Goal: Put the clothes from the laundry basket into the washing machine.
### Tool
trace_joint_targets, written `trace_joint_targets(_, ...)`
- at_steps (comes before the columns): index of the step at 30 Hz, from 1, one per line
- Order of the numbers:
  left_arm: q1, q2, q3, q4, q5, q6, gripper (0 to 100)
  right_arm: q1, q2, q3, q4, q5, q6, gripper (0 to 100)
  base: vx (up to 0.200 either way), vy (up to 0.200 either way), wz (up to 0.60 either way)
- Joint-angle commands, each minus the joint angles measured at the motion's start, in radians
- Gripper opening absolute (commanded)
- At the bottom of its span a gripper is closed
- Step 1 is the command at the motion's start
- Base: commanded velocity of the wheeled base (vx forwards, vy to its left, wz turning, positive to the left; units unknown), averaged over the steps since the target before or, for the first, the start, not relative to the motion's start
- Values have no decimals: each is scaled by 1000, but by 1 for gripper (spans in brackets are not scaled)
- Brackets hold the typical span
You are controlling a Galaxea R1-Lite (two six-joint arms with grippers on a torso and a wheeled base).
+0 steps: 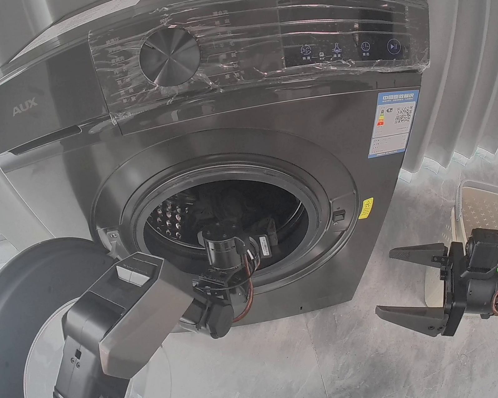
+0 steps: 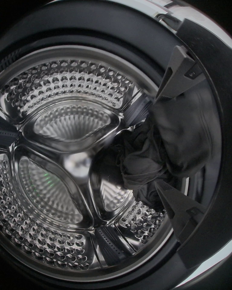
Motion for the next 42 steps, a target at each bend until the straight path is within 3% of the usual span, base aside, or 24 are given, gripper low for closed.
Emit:
trace_joint_targets(1, -21, -126, 160, -5, 0, 1, 100, 0, -2, 0, -1, 0, -2, 100, 0, 0, 0)
trace_joint_targets(8, -1, -135, 198, 0, 6, 10, 100, 2, 0, 0, -1, 0, -3, 100, 0, 0, 0)
trace_joint_targets(20, -4, -104, 213, 9, -5, -2, 100, 14, 1, 0, -1, 0, 0, 100, 0, 0, 0)
trace_joint_targets(26, -9, -49, 175, 18, -11, -29, 100, 16, 1, 0, -1, 0, 0, 100, 0, 0, 0)
trace_joint_targets(27, -12, -29, 155, 26, -14, -51, 100, 16, 3, 0, -1, 0, 0, 100, 0, 0, 0)
trace_joint_targets(29, -21, -5, 126, 33, -15, -65, 100, 16, 3, 0, -1, 0, 1, 100, 0, 0, 0)
trace_joint_targets(35, -25, 61, 25, 41, -17, -75, 100, 16, 3, 2, -1, 0, 1, 100, 0, 0, 0)
trace_joint_targets(36, -25, 66, 19, 46, -17, -75, 0, 14, 3, 2, -1, 0, 1, 100, 0, 0, 0)
trace_joint_targets(42, -24, 69, 9, 47, -17, -75, 0, 16, 4, 2, -1, 0, 0, 100, 0, 0, 0)
